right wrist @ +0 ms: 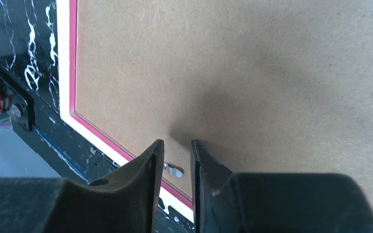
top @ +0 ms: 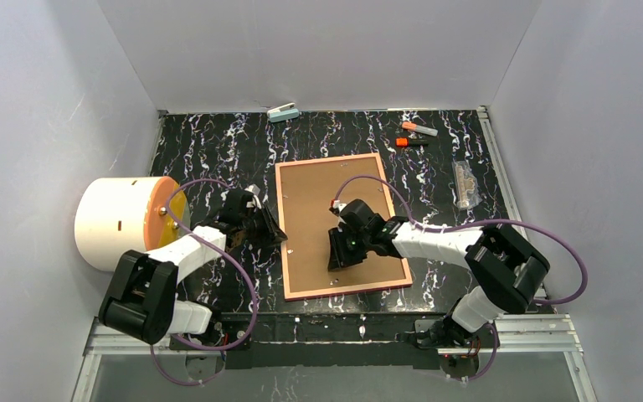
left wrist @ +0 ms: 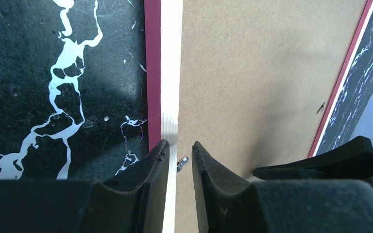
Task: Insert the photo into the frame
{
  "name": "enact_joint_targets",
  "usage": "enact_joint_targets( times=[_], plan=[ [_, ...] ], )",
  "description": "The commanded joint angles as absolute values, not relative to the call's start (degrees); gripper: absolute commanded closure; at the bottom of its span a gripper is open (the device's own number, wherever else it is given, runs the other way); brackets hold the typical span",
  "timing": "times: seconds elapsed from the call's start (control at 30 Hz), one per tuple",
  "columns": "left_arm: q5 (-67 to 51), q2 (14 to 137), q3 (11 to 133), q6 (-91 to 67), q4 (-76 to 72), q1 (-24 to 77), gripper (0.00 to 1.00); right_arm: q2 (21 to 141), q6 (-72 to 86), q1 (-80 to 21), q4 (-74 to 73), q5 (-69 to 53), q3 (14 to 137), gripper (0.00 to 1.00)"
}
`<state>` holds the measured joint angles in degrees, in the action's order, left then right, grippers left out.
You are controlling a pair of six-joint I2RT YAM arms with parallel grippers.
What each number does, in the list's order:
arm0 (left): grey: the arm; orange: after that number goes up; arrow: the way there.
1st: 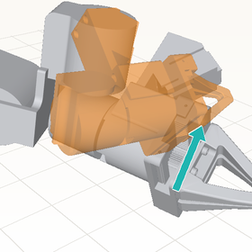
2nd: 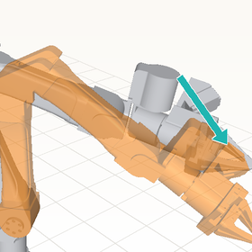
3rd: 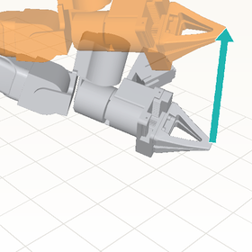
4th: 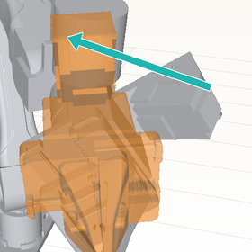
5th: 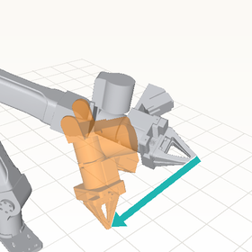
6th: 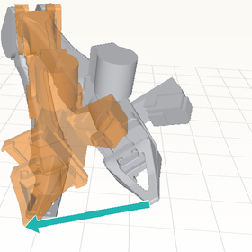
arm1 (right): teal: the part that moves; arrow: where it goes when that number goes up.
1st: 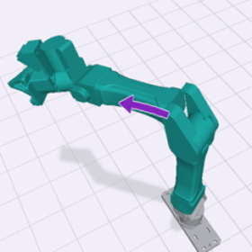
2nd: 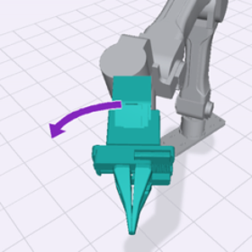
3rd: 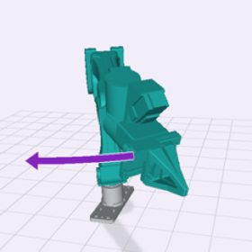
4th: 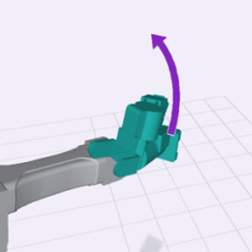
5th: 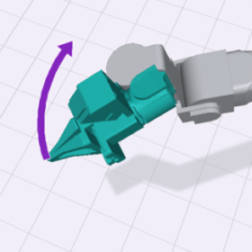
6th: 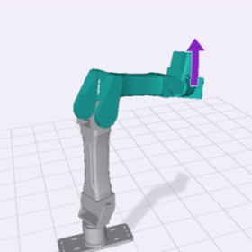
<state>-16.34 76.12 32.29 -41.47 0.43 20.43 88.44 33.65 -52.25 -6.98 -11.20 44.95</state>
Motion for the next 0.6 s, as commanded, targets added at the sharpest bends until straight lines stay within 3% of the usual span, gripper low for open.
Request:
enact_joint_targets(
  times=[0.0,0.57],
  plan=[
    [-14.5,78.1,32.3,-40.3,2.1,20.7,0.77,87.8,30.1,-52.3,-11.9,-14.5,46.9,0.65],
    [-14.1,79.0,32.7,-40.7,1.9,20.7,0.79,89.8,28.6,-52.4,-10.2,-20.9,46.4,0.72]
  ],
)
